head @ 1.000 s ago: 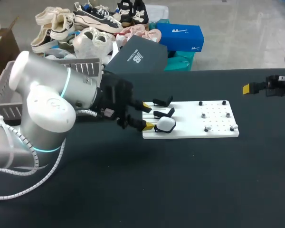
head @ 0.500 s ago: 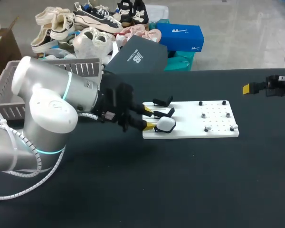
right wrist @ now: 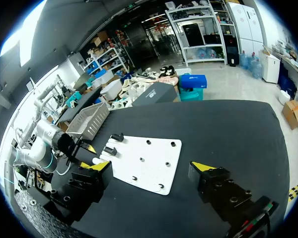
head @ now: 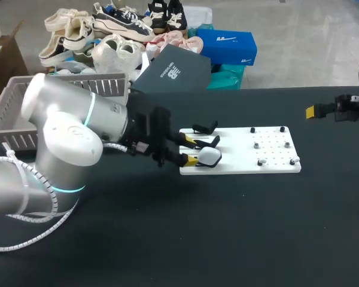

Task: Pick up each earbud case from the left stands, insert the matching earbuds, close the lid, and place the case in the box.

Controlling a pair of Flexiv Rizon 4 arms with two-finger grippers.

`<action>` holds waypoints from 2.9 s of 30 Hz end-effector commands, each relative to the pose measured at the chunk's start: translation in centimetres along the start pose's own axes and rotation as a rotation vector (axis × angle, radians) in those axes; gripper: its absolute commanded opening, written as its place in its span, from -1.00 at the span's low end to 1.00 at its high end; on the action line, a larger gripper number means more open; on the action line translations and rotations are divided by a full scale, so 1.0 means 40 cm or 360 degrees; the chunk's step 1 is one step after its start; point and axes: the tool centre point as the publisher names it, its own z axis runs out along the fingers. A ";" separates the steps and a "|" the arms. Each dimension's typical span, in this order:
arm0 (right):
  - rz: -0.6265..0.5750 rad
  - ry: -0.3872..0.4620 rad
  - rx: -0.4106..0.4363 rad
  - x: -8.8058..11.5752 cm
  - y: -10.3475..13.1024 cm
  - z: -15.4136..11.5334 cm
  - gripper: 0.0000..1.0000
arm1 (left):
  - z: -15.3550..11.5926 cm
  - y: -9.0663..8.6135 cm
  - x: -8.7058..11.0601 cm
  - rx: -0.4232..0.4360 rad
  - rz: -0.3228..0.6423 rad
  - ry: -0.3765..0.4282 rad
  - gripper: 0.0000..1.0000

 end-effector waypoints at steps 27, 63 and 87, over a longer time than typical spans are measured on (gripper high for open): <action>0.0000 0.0002 0.0003 -0.001 0.000 0.001 1.00 | 0.052 0.011 0.004 0.0078 -0.0002 0.0000 -0.02; 0.0000 0.0002 0.0003 -0.001 0.000 0.001 1.00 | 0.067 0.012 0.001 0.0102 -0.0006 -0.0007 -0.14; 0.0000 0.0002 0.0003 -0.001 0.000 0.001 1.00 | 0.045 0.009 -0.014 0.0127 -0.0002 -0.0056 -1.00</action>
